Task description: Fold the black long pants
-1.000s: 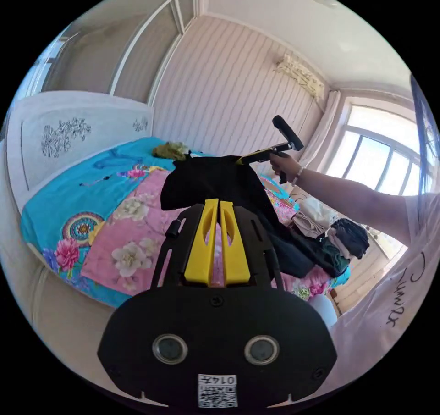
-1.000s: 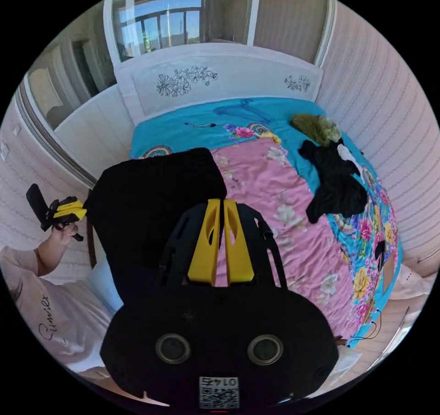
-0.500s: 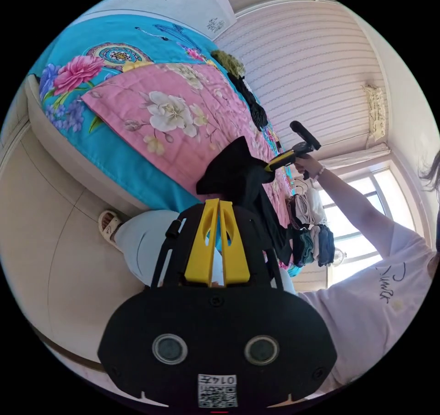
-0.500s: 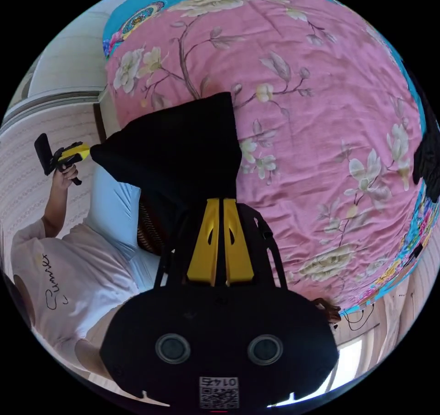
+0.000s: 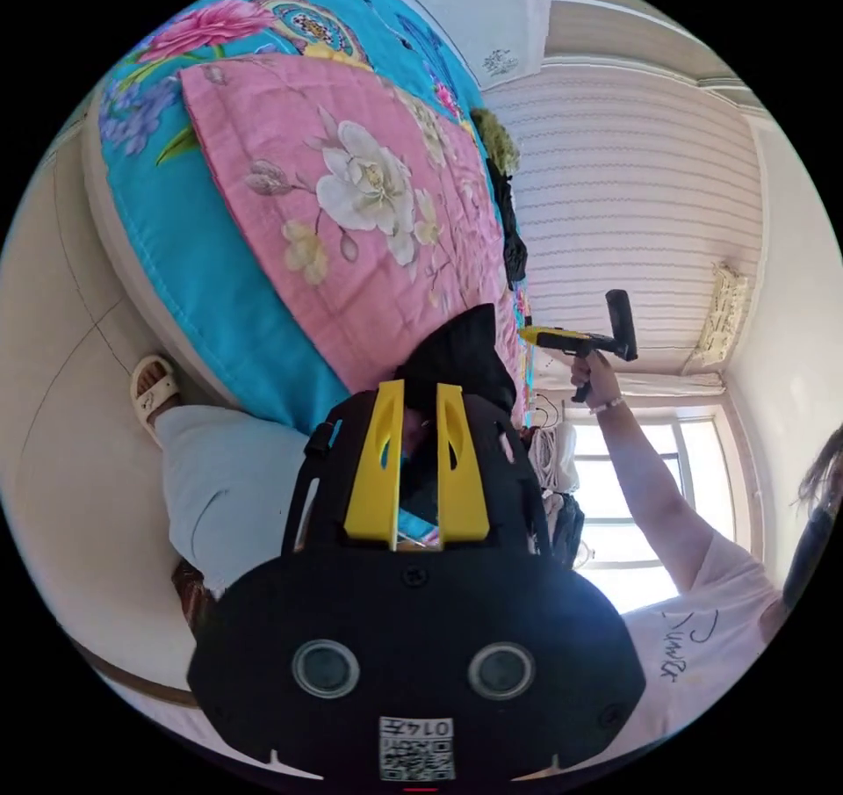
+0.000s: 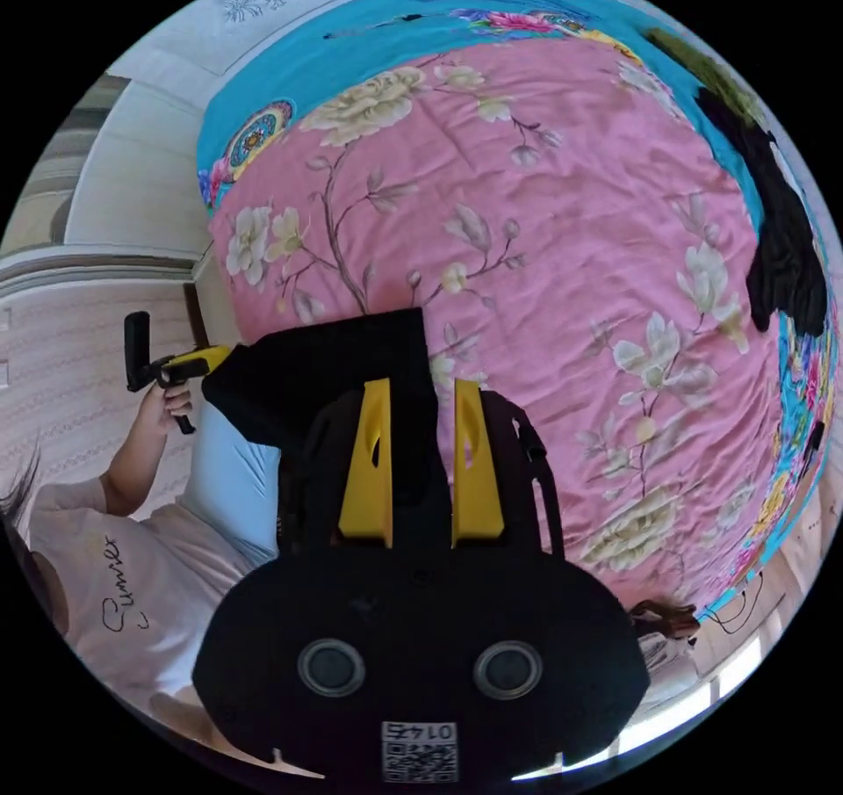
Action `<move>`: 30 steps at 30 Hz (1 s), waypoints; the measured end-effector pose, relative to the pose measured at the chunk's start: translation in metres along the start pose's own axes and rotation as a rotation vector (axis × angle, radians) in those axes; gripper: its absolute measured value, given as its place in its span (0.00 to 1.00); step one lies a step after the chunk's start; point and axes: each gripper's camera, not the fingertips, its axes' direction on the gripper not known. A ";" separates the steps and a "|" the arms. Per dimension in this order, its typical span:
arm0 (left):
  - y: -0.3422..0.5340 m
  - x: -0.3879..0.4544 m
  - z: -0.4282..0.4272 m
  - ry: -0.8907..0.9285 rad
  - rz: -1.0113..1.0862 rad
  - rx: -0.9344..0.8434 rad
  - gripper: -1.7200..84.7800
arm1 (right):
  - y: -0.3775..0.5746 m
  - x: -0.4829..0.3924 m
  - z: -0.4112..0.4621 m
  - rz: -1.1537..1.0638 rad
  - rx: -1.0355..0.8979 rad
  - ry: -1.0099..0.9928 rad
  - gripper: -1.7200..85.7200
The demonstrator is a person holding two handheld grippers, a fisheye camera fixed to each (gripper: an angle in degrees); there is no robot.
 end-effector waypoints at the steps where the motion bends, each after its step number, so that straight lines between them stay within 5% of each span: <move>1: -0.001 -0.003 0.000 0.026 -0.012 0.004 0.10 | -0.002 0.002 0.003 0.016 0.028 -0.013 0.14; 8: -0.007 -0.029 0.010 0.115 -0.105 0.016 0.06 | 0.028 0.042 0.058 0.359 0.220 -0.242 0.08; 21: 0.008 0.020 -0.045 0.032 0.113 0.292 0.01 | 0.077 0.015 -0.046 -0.050 0.456 -0.218 0.03; 30: 0.001 0.062 -0.101 -0.097 0.249 0.535 0.01 | 0.039 -0.039 -0.079 -0.258 0.356 0.012 0.04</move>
